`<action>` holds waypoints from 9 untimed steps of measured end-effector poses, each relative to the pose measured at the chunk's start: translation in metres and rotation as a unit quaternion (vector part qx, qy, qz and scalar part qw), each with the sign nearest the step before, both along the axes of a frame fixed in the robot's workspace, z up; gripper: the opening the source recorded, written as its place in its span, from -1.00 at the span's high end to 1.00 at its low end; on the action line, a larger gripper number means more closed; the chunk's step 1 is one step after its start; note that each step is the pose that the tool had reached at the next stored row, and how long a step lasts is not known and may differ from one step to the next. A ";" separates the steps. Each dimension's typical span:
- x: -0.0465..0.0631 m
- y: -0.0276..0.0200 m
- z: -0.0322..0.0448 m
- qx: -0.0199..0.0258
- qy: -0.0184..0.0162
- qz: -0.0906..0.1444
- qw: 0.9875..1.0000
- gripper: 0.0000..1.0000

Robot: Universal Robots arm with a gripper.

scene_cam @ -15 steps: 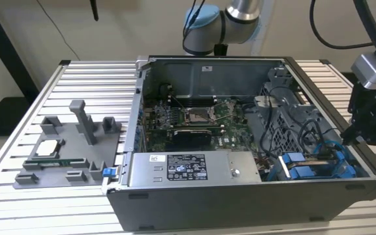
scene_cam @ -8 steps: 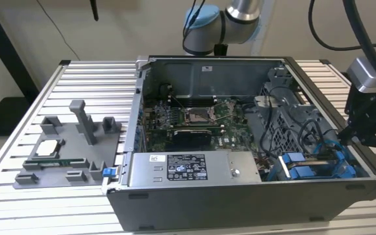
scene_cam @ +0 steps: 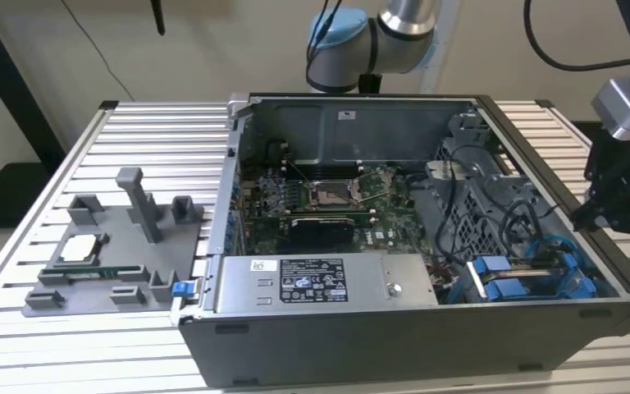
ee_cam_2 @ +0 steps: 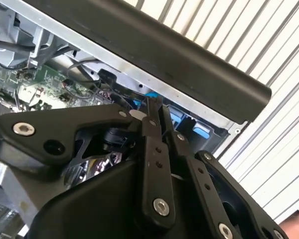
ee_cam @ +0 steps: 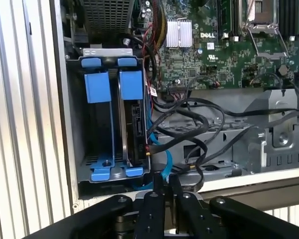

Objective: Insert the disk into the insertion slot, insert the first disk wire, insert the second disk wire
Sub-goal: 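Insert the second disk wire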

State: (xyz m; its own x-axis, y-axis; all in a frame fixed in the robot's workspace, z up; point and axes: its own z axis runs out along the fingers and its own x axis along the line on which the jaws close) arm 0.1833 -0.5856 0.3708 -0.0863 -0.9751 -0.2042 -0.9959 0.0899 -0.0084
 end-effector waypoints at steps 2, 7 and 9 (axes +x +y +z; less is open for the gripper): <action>-0.003 -0.0001 0.0061 0.000 0.000 0.000 1.000 1.00; -0.013 -0.0001 0.0121 0.000 0.000 -0.001 1.000 1.00; -0.018 -0.0001 0.0126 0.000 0.000 -0.002 1.000 1.00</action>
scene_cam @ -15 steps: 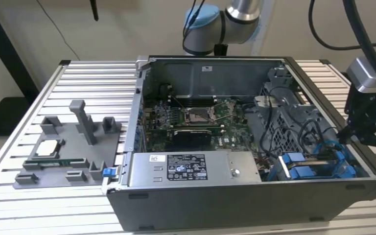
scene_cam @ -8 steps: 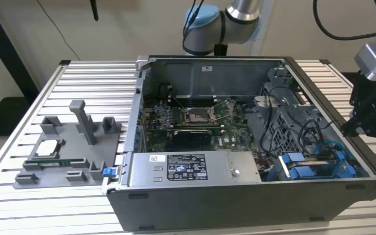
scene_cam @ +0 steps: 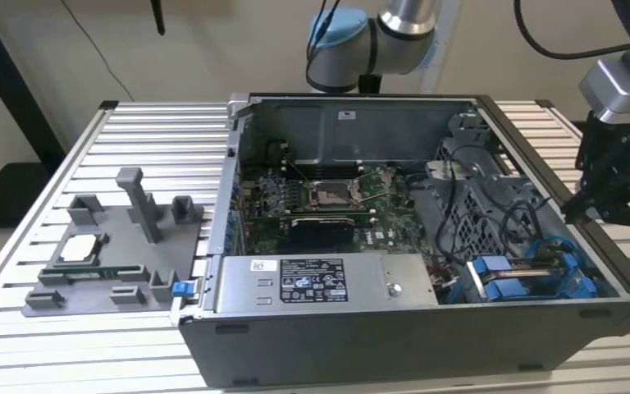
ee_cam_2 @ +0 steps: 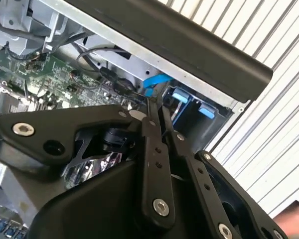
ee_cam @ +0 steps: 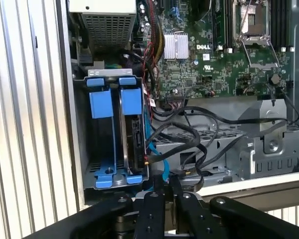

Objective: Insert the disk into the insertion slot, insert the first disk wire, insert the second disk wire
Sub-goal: 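Insert the second disk wire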

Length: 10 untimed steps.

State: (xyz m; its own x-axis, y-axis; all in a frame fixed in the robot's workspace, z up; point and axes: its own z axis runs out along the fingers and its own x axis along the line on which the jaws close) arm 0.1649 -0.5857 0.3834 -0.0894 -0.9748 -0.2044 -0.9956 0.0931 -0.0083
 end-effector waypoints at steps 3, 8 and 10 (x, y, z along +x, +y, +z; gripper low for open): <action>-0.006 0.0000 0.0006 0.000 0.000 -0.001 1.000 1.00; -0.007 0.0002 0.0006 -0.001 0.002 -0.002 1.000 1.00; -0.008 0.0009 0.0007 -0.001 0.011 -0.002 1.000 1.00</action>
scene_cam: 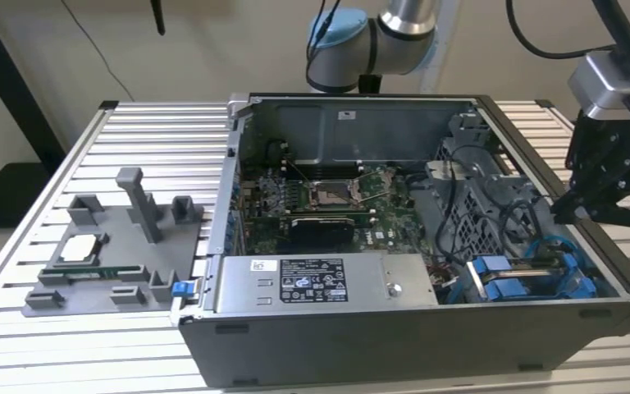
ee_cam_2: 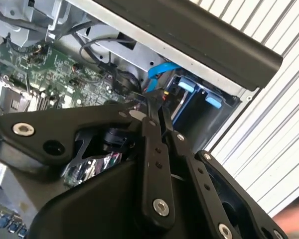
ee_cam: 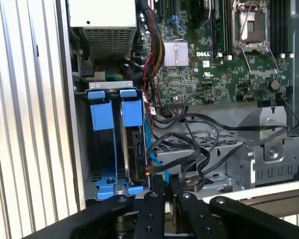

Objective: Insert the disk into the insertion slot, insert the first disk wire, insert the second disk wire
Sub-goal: 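Insert the second disk wire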

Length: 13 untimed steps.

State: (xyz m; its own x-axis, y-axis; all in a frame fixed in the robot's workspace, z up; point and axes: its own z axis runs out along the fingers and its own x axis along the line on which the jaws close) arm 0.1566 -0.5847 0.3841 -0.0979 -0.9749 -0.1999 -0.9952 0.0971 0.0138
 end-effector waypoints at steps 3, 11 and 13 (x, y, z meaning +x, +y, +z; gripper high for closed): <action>-0.004 0.0017 0.0000 0.000 0.021 0.000 1.000 1.00; -0.014 0.0058 -0.0017 -0.011 0.040 0.000 0.999 1.00; -0.015 0.0022 -0.0026 -0.015 0.040 -0.001 0.999 1.00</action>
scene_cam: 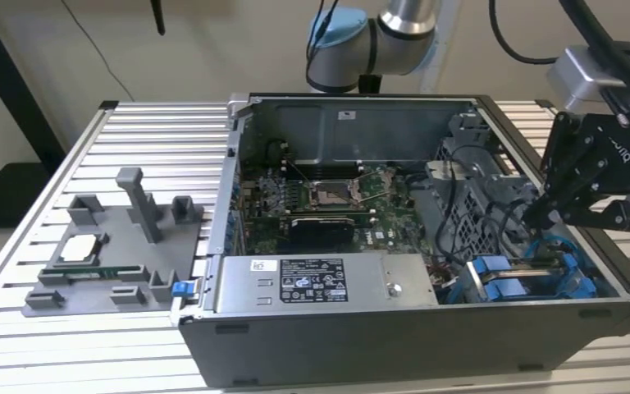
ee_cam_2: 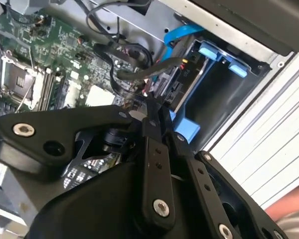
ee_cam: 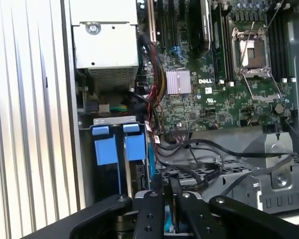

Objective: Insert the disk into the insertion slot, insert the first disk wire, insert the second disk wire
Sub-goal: 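Insert the second disk wire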

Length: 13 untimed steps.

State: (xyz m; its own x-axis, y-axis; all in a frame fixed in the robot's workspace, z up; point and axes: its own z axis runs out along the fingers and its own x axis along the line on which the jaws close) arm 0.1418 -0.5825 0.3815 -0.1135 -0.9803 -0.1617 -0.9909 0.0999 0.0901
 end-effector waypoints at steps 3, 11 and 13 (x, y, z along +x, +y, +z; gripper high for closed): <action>-0.004 -0.0024 -0.0019 -0.003 0.005 0.000 1.000 1.00; -0.005 -0.0031 -0.0158 -0.003 0.007 0.000 1.000 1.00; -0.005 -0.0039 -0.0194 -0.003 0.007 0.000 1.000 1.00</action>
State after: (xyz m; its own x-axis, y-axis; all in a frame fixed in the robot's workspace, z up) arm 0.1369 -0.5864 0.3621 -0.1147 -0.9813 -0.1544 -0.9897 0.0996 0.1027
